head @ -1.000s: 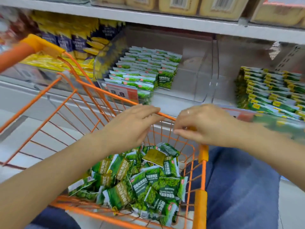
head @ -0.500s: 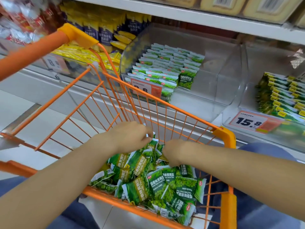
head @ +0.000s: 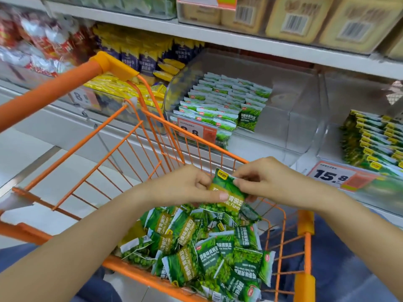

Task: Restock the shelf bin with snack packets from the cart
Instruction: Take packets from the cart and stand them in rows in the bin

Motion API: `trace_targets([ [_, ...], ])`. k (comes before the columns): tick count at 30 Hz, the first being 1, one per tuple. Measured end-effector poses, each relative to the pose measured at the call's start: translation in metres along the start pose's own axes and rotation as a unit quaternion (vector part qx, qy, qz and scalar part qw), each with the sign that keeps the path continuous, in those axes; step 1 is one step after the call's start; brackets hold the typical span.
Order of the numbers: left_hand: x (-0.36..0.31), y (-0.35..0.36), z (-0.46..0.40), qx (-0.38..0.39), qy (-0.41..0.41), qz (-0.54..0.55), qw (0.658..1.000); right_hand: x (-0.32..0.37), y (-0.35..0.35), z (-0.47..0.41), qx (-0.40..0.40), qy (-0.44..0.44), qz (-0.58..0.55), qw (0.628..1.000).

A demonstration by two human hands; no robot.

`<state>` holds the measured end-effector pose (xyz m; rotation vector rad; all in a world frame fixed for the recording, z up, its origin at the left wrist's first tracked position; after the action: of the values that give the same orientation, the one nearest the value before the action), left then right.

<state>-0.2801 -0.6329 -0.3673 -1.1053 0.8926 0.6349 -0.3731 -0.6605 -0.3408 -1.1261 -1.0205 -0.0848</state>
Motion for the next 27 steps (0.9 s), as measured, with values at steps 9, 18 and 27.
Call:
trace_targets([
  [9, -0.085, 0.01, -0.037, -0.117, 0.114, 0.004, 0.986, -0.029, -0.076, 0.036, -0.068, 0.034, -0.097, 0.992],
  [18, -0.182, 0.094, -0.107, -0.238, 0.355, -0.246, 0.87, -0.135, -0.25, 0.141, -0.317, 0.136, 0.181, 0.921],
  [27, -0.193, 0.179, -0.2, -0.124, 0.172, -0.19, 0.958, -0.178, -0.269, 0.186, -0.363, 0.163, 0.188, 0.898],
])
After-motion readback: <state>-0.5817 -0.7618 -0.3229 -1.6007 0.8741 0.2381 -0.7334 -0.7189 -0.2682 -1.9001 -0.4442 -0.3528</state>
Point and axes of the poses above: each hand's wrist, its own z-axis away from the middle knuckle, its own y-axis out of the palm, x = y × z, the point moved 10 cm from there along -z, towards the middle knuckle, and after that the axes turned 12 degrees about -x, right-handed, at the moved point
